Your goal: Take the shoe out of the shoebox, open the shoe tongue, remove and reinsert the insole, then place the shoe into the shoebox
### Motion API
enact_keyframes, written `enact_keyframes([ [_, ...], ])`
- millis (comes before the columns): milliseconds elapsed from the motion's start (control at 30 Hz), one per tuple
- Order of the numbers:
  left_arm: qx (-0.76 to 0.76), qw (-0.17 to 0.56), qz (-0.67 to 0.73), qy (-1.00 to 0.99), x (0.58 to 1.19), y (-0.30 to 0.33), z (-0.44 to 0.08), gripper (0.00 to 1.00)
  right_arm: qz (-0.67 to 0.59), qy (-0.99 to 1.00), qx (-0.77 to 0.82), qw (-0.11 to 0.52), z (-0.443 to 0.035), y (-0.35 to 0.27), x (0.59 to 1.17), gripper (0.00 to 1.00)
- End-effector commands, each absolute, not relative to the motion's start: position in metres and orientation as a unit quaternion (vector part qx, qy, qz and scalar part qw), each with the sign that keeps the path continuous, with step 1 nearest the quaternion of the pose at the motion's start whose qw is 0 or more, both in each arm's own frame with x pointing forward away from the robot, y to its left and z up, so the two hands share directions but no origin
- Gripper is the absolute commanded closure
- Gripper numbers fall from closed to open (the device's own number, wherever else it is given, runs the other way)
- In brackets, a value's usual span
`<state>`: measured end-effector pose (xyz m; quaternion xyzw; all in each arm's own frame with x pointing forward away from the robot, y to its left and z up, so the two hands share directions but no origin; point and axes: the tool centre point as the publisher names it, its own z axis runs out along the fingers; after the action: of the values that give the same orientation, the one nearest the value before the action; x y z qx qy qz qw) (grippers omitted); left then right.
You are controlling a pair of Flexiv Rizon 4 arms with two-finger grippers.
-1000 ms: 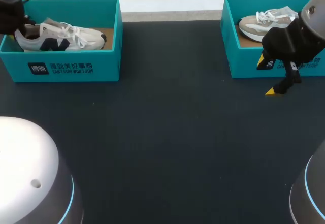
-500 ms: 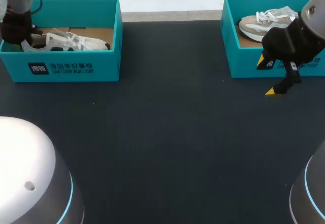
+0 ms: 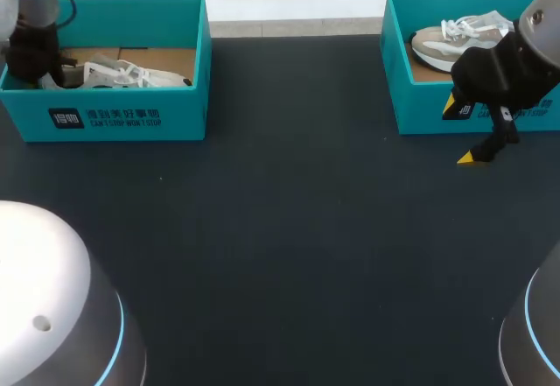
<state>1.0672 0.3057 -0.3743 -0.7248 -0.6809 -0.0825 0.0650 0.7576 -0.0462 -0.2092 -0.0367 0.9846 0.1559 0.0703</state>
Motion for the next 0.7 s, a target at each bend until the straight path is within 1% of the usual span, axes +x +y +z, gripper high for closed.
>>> enact_keyframes([
  [33,-0.727,0.064,-0.079,-0.679,1.07,0.307,-0.373,0.06,0.155,0.985,-0.037,0.071,-0.21,-0.046,0.757,0.0],
  [67,-0.728,0.062,-0.08,-0.678,1.069,0.307,-0.371,0.06,0.155,0.985,-0.037,0.071,-0.21,-0.046,0.757,0.0],
  [133,-0.732,0.056,-0.082,-0.674,1.068,0.305,-0.363,0.0,0.155,0.985,-0.037,0.071,-0.21,-0.046,0.757,0.0],
  [567,-0.73,0.025,-0.067,-0.68,1.064,0.3,-0.304,0.0,0.155,0.985,-0.037,0.071,-0.21,-0.046,0.757,0.0],
  [700,-0.721,0.002,-0.058,-0.69,1.062,0.299,-0.283,0.0,0.155,0.985,-0.037,0.071,-0.21,-0.046,0.757,0.0],
])
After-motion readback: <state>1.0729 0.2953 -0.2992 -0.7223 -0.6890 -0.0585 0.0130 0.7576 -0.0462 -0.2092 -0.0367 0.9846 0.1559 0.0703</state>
